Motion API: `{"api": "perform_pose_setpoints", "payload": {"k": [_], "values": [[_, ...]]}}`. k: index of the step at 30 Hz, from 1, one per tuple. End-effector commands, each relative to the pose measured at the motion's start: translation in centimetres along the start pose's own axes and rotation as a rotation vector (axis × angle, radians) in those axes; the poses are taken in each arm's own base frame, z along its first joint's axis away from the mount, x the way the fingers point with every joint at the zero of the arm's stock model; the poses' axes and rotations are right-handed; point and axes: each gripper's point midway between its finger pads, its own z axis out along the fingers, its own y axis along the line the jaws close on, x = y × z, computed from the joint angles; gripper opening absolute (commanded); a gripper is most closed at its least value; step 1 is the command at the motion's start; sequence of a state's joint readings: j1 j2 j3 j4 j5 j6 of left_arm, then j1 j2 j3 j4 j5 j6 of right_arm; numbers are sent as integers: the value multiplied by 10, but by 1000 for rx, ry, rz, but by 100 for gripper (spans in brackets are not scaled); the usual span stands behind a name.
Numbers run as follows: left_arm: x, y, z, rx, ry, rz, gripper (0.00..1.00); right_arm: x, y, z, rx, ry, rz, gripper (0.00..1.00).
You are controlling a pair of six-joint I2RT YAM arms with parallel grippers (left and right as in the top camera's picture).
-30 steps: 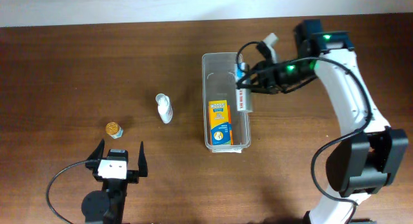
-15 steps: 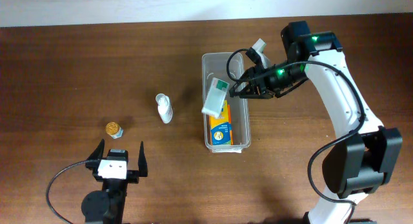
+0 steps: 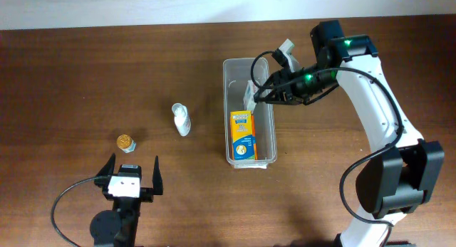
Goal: Pack container
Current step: 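Lift the Panadol box and carry it over the container, then lower the Panadol box into the container's upper end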
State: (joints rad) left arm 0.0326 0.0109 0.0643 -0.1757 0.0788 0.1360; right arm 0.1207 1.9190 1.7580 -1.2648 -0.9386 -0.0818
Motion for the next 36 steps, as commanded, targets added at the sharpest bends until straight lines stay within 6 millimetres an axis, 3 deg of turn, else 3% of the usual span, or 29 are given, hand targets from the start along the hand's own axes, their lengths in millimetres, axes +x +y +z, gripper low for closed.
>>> {"api": "perform_pose_setpoints", "payload": {"k": [1,9,18,24,27,30,32,36], "values": [[4,0,1,0,5,15,99,-11,3,-2,6,-32,-4,50],[4,0,1,0,5,15,99,-34,2,-4,21,-111,-56,47],[4,0,1,0,5,15,99,-45,-29,-8,202,-151,-53,46],[4,0,1,0,5,15,99,-87,-64,-28,479,-317,-105,35],[4,0,1,0,5,15,99,-113,-65,-38,543,-427,-140,32],[4,0,1,0,5,15,99,-133,-66,-44,591,-514,-156,22],[4,0,1,0,5,15,100,-138,-76,-43,640,-527,-144,13],[4,0,1,0,5,15,99,-135,-101,-17,664,-468,-113,9]]}}
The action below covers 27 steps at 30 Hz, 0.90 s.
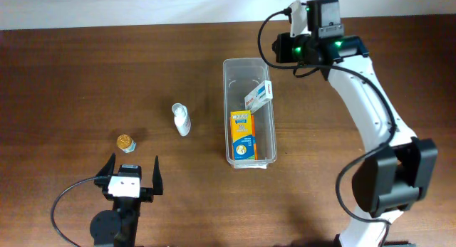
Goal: Pack container
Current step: 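Lower the Panadol box into the container's upper end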
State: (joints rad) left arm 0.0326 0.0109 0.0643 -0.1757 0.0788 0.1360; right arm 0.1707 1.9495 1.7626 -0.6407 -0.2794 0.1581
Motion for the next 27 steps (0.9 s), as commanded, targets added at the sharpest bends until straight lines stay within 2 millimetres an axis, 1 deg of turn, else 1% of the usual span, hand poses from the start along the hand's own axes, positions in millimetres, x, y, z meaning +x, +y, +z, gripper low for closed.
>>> {"api": "perform_pose_setpoints", "payload": {"k": [1,3,5,7,11,15,21,27], "values": [[4,0,1,0,5,15,99,16,-12,32,72,52,17,9],[4,0,1,0,5,15,99,23,-11,41,69,74,22,7],[4,0,1,0,5,15,100,28,-7,46,62,87,31,5],[4,0,1,0,5,15,99,31,-3,48,57,96,25,4],[4,0,1,0,5,15,99,38,-1,52,59,119,22,4],[4,0,1,0,5,15,99,45,-2,51,65,148,29,4],[4,0,1,0,5,15,99,72,-6,45,87,260,54,4],[4,0,1,0,5,15,99,87,-8,41,99,320,68,4]]}}
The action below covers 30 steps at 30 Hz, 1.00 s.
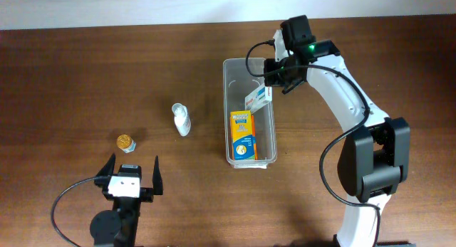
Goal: Pack container
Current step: 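Lower the Panadol box into the container's upper end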
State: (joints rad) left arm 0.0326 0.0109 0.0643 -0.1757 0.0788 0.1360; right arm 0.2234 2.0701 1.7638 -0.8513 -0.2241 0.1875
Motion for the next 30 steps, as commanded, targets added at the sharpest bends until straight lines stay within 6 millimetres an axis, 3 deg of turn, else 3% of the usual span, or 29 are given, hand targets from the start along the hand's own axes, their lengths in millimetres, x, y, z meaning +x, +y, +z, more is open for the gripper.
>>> {"api": "perform_pose_setpoints", "payload": {"k": [1,8,14,17,25,30], "values": [[4,0,1,0,5,15,99,1,1,-2,17,7,5,4],[4,0,1,0,5,15,99,3,4,-13,15,35,-10,4],[4,0,1,0,5,15,99,-19,15,-45,7,-12,-42,4],[4,0,1,0,5,15,99,-18,18,-55,9,0,-47,4],[4,0,1,0,5,15,99,-15,9,-52,53,12,-81,4],[4,0,1,0,5,15,99,-11,5,-39,57,44,-75,4]]}}
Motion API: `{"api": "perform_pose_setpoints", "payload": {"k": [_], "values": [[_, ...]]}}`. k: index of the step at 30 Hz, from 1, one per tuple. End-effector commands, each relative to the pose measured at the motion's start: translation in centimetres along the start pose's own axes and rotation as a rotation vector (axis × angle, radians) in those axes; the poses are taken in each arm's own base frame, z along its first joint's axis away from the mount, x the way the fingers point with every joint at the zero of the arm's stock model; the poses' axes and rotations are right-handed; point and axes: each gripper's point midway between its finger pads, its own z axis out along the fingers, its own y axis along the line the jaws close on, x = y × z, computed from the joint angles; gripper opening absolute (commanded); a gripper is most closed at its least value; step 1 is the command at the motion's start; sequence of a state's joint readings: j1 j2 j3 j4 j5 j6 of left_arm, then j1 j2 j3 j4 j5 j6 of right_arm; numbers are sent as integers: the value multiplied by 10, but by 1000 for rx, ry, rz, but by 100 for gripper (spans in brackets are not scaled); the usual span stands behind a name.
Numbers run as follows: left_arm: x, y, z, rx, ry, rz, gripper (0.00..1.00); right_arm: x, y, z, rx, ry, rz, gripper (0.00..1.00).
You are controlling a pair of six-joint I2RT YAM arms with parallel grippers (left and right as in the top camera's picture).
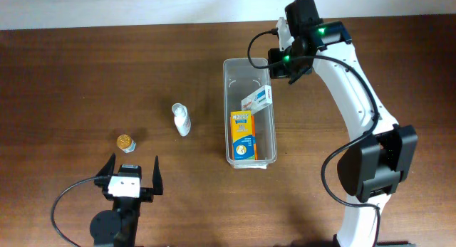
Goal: Pack container
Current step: 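Lower the Panadol box into the container's upper end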
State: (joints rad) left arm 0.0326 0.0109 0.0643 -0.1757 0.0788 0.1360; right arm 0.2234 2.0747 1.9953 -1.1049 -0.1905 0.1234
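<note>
A clear plastic container (227, 112) stands at the table's middle. An orange-and-yellow box (243, 136) lies flat in its near half. A small white-and-blue box (258, 98) leans tilted against the container's right wall, one end up on the rim. My right gripper (276, 65) hovers just beyond the container's far right corner, a little apart from the small box and holding nothing; its dark fingers blend into the table. A white bottle (182, 119) and a small gold-capped jar (126, 142) lie on the table left of the container. My left gripper (132, 170) rests open at the near left.
A pale wall edge runs along the far side of the brown wooden table (85, 69). The right arm's white links arch from the near right up over the table's right side. A black cable loops beside the left arm's base.
My right gripper was at the raised end of the small box and now sits a little farther back and to the right. The box still leans on the rim. The left arm is unchanged.
My right gripper first held the small white-and-blue box over the container's far half. Then the box leaned on the right wall, released, with the gripper drawn back toward the far edge. The gripper then stood at the box's upper end, and has now drawn back again.
</note>
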Motion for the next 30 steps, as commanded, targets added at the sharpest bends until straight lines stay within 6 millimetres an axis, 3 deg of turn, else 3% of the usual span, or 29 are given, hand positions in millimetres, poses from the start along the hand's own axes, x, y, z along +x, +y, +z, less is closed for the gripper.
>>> {"api": "perform_pose_setpoints", "payload": {"k": [1,5,18,30], "values": [[4,0,1,0,5,15,99,4,-4,18,21,35,-15,4],[4,0,1,0,5,15,99,8,-5,31,22,62,-15,4],[4,0,1,0,5,15,99,6,6,38,6,53,-61,4],[4,0,1,0,5,15,99,23,11,47,-19,126,-55,4]]}}
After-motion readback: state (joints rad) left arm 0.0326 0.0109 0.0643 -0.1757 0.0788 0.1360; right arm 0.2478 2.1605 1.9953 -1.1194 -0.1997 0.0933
